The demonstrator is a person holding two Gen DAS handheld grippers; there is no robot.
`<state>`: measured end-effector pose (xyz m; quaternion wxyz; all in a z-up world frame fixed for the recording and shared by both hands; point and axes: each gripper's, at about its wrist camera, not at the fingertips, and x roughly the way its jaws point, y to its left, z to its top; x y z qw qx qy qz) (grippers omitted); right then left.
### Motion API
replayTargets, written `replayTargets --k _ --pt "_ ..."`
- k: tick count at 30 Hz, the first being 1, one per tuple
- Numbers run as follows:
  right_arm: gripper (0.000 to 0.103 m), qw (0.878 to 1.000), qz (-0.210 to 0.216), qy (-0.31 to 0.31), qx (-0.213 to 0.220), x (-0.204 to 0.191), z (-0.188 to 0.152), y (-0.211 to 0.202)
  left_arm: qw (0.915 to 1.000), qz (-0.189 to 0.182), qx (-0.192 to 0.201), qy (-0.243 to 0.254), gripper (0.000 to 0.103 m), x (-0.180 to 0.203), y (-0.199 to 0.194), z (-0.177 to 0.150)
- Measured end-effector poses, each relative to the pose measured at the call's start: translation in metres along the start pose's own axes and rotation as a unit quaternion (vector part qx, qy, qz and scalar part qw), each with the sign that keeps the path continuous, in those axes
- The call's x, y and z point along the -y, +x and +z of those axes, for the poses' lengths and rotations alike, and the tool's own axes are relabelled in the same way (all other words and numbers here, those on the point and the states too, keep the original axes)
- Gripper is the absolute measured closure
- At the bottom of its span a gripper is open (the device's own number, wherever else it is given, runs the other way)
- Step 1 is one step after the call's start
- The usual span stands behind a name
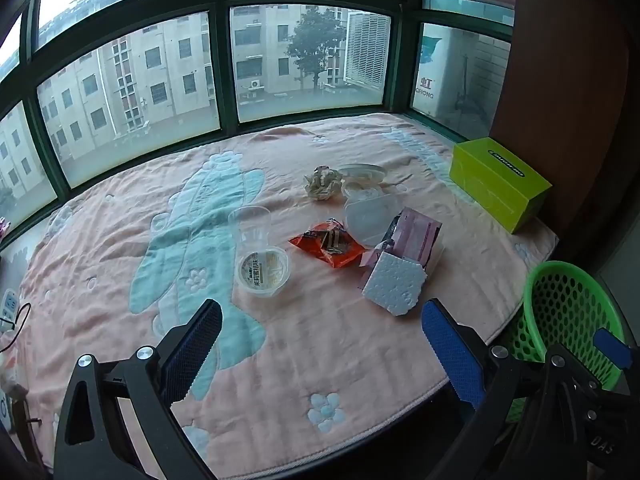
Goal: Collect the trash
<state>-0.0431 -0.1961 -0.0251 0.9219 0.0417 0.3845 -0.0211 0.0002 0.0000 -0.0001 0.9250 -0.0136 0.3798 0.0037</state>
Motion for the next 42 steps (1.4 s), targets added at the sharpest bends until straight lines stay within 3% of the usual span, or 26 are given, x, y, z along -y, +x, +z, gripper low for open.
replayTargets --k 42 --pt "0.005 1.0 0.008 0.006 -0.004 0.0014 -0.0011 0.0036 1.0 0.0 -0.002 0.0 0.006 -0.0016 0.0004 -0.0022"
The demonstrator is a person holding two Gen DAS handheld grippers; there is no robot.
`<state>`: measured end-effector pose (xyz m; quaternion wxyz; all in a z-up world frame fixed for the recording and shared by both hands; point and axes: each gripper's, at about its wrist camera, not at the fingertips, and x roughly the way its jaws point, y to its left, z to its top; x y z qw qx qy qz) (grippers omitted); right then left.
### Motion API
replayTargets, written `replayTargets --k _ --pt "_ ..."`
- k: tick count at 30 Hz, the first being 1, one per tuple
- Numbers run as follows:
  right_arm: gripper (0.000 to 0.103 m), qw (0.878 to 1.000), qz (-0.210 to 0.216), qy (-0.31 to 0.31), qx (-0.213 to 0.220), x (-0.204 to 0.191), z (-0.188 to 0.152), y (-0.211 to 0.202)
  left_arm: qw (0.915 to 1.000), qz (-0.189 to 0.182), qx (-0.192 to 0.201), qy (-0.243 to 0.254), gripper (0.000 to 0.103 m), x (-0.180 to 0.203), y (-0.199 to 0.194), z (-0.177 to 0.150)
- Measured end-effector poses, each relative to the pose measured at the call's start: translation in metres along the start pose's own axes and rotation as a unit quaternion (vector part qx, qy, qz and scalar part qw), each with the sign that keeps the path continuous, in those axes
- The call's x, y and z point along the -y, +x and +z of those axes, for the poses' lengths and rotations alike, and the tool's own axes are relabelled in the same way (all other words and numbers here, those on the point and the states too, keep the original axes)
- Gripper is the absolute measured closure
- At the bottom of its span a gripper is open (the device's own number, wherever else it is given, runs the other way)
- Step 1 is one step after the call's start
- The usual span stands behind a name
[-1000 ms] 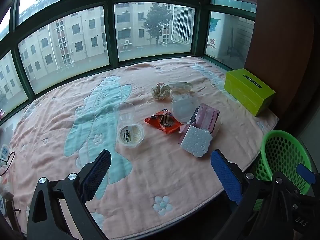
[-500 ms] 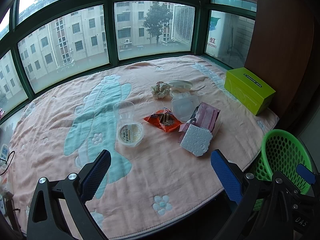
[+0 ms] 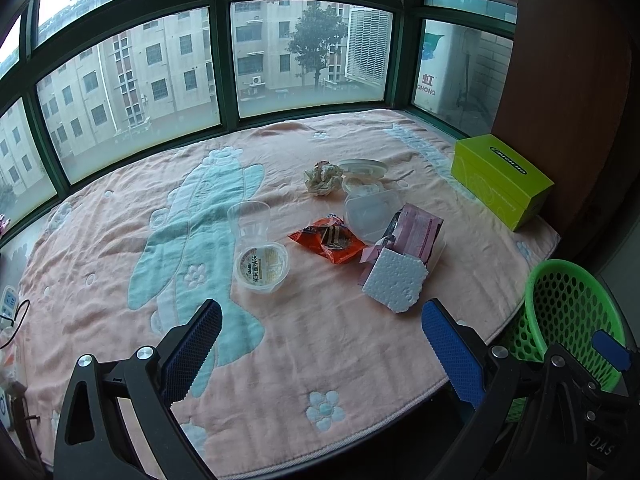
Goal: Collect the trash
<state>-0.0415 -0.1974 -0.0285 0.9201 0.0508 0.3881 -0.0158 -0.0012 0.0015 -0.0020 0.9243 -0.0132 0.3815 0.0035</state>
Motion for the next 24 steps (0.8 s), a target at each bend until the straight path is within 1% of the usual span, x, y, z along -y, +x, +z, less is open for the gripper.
replayTargets --k 15,24 --pt "0.005 1.0 0.001 0.001 -0.006 -0.0003 -0.001 0.0046 1.0 0.0 -0.003 0.0 0.006 -0.0025 0.0061 -0.0069" --pt "0.005 1.0 0.001 0.0 -0.007 -0.0015 -0.0009 0.0063 1.0 0.0 -0.005 -0.001 0.006 -0.0043 0.0077 -0.0041"
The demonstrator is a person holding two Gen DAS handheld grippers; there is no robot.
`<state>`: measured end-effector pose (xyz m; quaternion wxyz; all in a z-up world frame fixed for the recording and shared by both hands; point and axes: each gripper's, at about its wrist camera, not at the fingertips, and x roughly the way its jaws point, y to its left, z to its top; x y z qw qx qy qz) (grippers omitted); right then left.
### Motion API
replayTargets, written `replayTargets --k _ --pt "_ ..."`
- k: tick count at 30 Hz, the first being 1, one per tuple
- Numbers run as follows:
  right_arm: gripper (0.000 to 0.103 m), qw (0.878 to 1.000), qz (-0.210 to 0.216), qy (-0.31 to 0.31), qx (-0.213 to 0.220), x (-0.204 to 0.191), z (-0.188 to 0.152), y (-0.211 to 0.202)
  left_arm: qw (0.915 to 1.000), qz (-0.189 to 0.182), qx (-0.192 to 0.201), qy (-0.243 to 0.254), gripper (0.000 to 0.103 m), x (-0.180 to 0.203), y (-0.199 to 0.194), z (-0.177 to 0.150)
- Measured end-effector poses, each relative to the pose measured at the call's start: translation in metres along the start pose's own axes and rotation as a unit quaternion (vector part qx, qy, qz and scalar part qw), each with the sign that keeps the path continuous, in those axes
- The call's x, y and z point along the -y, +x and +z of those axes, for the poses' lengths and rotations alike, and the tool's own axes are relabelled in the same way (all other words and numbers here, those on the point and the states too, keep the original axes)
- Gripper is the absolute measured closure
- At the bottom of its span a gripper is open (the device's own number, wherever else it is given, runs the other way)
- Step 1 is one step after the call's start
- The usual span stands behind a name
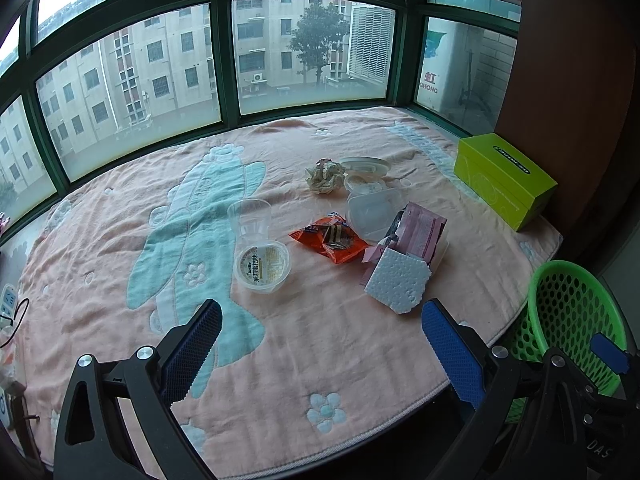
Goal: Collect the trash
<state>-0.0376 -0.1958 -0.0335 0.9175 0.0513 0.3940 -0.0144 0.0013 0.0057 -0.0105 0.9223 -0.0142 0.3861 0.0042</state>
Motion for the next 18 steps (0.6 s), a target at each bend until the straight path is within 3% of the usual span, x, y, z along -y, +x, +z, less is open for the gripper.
replayTargets --k 18 --pt "0.005 1.0 0.003 -0.002 -0.003 -0.0019 0.0033 0.0037 1.0 0.001 -0.003 0.0 0.006 -0.0016 0.0022 0.0008"
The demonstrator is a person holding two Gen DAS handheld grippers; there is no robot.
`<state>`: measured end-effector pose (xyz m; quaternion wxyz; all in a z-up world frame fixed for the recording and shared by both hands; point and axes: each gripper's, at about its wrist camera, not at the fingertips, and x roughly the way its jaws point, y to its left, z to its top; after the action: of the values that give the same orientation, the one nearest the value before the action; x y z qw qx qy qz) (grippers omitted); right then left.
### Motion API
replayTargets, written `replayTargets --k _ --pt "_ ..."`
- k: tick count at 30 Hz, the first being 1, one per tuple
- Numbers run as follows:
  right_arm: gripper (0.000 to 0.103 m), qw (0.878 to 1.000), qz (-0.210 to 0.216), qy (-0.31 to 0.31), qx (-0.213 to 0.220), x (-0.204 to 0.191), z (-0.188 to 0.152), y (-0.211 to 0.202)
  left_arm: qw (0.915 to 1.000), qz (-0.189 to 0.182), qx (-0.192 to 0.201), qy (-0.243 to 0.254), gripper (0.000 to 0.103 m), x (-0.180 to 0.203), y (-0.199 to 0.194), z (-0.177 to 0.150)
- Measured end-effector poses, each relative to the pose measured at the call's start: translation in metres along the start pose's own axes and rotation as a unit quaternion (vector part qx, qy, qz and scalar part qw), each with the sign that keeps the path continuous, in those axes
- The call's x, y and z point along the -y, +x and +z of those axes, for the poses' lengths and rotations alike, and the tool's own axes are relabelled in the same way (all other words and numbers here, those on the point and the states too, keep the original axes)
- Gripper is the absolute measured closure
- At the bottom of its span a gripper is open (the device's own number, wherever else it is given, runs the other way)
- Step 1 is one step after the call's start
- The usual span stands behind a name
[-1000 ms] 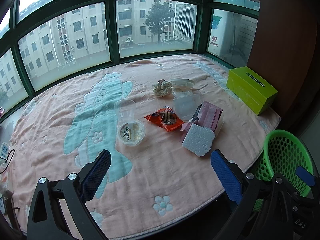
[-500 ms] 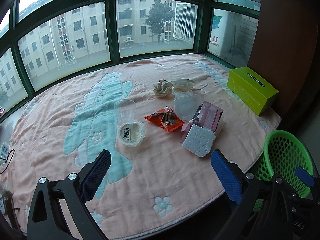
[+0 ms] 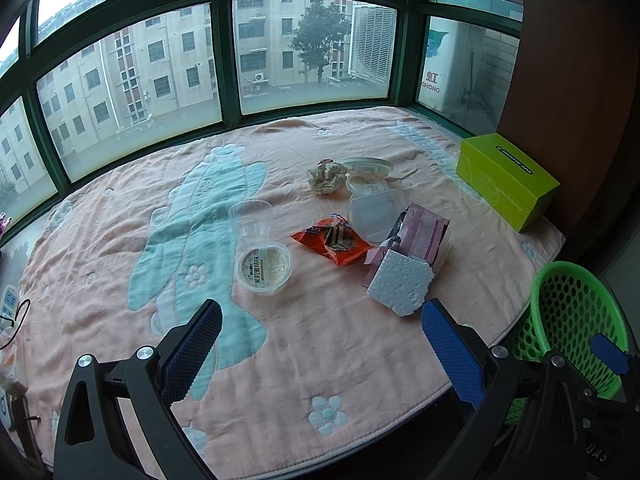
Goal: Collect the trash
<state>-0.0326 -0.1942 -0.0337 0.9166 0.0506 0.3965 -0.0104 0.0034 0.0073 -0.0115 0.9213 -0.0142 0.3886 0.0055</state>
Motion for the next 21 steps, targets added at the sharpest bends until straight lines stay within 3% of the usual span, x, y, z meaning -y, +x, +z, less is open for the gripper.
replayTargets --k 21 --pt "0.005 1.0 0.001 -0.019 0.001 -0.006 0.015 0.013 0.9999 0.01 -0.002 0.0 0.006 -0.009 0.013 0.012"
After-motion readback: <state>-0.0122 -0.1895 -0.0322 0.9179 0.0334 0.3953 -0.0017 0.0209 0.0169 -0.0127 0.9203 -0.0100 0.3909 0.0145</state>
